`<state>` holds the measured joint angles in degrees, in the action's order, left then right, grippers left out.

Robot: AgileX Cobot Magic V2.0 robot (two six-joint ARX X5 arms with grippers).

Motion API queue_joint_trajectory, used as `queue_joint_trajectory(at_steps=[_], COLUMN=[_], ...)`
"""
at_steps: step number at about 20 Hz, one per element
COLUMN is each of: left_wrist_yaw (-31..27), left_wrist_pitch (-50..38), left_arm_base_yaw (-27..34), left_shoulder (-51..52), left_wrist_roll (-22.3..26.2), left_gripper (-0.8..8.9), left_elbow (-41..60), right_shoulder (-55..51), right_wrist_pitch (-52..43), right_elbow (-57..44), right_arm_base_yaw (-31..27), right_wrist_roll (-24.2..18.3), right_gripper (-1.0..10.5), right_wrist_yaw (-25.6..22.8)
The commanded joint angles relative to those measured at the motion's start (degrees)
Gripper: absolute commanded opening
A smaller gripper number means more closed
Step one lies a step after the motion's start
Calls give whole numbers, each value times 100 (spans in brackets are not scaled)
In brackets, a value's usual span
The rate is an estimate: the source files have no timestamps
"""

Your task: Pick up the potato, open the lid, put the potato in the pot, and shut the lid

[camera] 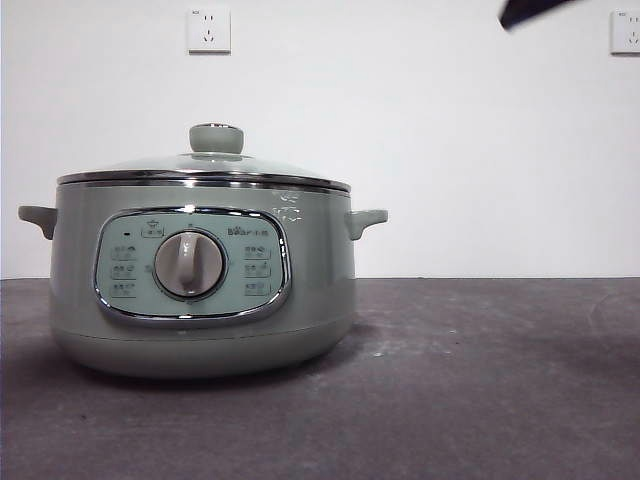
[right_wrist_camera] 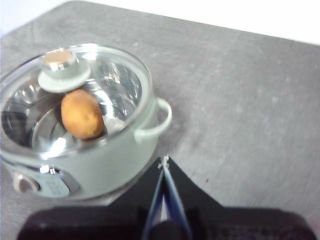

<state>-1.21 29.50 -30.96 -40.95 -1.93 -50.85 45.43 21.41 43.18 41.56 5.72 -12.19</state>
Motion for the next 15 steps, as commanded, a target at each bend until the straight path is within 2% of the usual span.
queue_joint_trajectory(at_steps=[1, 5, 7, 9, 15], left_wrist_yaw=[-24, -26, -15, -13, -20], left_wrist_pitch=[-446, -1019, -1040, -964, -911], left_arm_base_yaw=[-26, -24, -26, -24, -20], left_shoulder=[382, 927, 944, 898, 846], left_wrist_roll=[44, 9, -70, -326, -297], left_gripper=[-8, -8, -7, -3, -3], left_elbow=[739, 1908, 2037, 2037, 2037], right_shoulder=[-518, -911, -907, -907, -911], right_wrist_pitch=[-553, -713, -723, -739, -717], right_elbow=[-898, -1480, -1480, -1478, -1478], right_arm_base_yaw=[7, 7, 7, 7, 7], right_wrist_roll=[247, 619, 817, 968, 966], right_gripper=[-8, -4, 0, 0, 0], right_wrist_yaw=[-83, -835, -1287, -1362, -1366])
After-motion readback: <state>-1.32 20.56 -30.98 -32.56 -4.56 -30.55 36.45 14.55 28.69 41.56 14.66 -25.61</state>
